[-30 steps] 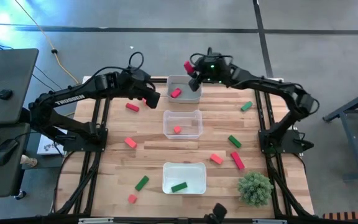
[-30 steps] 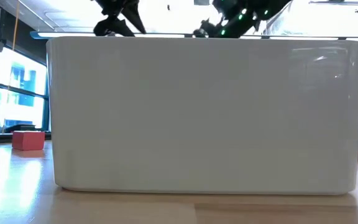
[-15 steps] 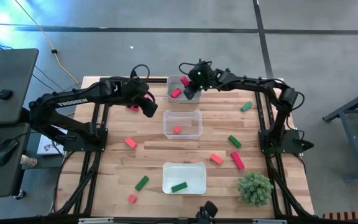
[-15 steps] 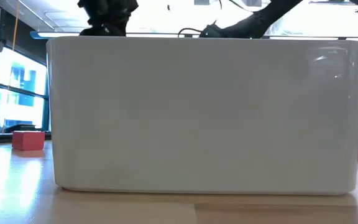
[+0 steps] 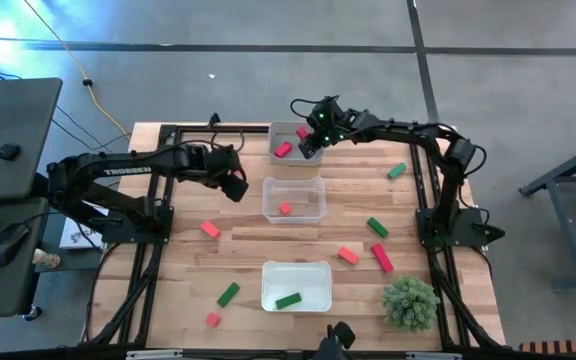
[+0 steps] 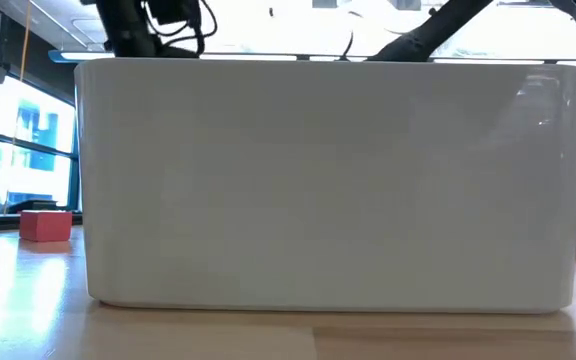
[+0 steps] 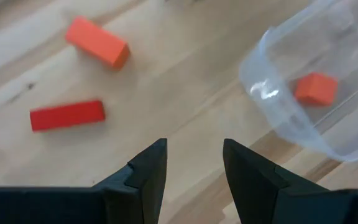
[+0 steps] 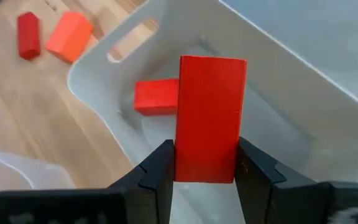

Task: Sort & place blocks by color
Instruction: Put the top right red block into the gray bin, then put the orange block into the transparent bin

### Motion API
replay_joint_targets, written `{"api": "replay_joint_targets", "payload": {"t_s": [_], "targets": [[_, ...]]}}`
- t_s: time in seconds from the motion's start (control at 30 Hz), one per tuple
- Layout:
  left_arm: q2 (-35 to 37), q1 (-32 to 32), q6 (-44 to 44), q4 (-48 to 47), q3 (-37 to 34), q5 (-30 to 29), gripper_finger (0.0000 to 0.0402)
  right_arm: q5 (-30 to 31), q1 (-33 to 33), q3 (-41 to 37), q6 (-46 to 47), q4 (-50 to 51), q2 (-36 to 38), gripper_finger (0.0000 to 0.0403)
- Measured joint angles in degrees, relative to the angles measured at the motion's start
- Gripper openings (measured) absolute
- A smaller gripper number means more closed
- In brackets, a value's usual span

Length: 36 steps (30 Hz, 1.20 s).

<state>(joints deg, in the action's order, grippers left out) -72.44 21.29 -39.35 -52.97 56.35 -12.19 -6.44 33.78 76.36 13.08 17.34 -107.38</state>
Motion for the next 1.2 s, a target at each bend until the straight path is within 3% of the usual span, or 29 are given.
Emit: {"api": "replay_joint_targets", "payload": {"t_s": [0.7,1.2], "targets": [[0.0,-7.8,1.0,0.2,-10.6,6.5,0.0147,-0.6,0.6,0.0,1.0,4.3,-1.1,0.0113],[0.0,-8.6,4.5,0.1,-11.8,11.4,0.0147,-0.4,0.6,0.0,0.0,4.2,-1.1,0.0163]]}}
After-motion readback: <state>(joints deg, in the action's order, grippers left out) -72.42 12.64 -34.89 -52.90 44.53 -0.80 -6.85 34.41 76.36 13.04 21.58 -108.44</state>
